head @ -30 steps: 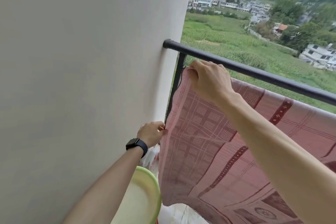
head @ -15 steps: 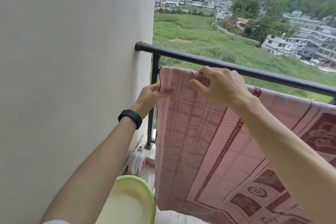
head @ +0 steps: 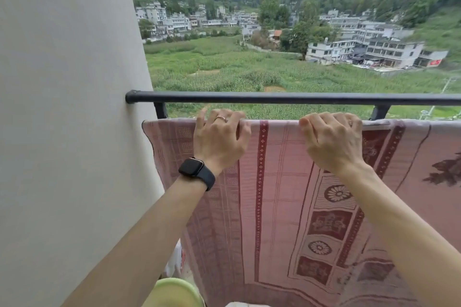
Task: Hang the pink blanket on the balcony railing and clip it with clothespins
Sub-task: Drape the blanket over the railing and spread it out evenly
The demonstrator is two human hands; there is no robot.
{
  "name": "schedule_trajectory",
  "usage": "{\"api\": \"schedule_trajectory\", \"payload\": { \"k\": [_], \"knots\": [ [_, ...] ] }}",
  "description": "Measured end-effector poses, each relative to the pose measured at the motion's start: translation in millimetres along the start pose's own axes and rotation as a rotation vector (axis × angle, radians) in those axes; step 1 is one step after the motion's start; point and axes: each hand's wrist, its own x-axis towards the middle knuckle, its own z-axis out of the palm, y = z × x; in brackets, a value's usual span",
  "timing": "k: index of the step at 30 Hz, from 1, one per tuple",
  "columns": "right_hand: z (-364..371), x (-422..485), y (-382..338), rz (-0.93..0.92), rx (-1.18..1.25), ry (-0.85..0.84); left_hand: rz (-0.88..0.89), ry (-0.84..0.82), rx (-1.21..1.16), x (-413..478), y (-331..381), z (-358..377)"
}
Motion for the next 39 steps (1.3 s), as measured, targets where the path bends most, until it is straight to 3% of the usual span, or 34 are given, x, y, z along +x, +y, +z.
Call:
{"api": "schedule_trajectory", "payload": {
  "k": [5, 11, 19, 24, 28, 33, 39],
  "knots": [
    [-21.2, -22.0, 108.2, 0.130, -0.039, 0.062, -0.004, 0.026, 0.108, -13.6, -6.2, 10.2],
    [-42.6, -59.1, 246.5, 0.200, -0.029, 0.059, -0.327, 0.023, 0.144, -13.3, 54.4, 8.6],
    [-62.6, -73.5, 287.9, 0.121, 0.011, -0.011, 0.056, -0.085, 0.017, 12.1, 290.9, 75.2],
    [-78.9, -90.7, 368.0, 0.229, -0.035, -0.075, -0.038, 0.036, -0.007, 5.8, 289.2, 94.8],
    [-85.4, -88.2, 378.7, 0.175, 0.050, -0.157, -0.174, 0.041, -0.010, 22.5, 316.2, 89.3],
    [-103.2, -108.0, 389.9, 0.182, 0.152, -0.035, 0.188, -0.051, -0.108, 49.9, 430.6, 101.9],
    [-125.5, -171.8, 488.1, 0.433, 0.064, 0.013, 0.438, -0.260, -0.145, 78.6, 576.9, 150.1]
  ]
}}
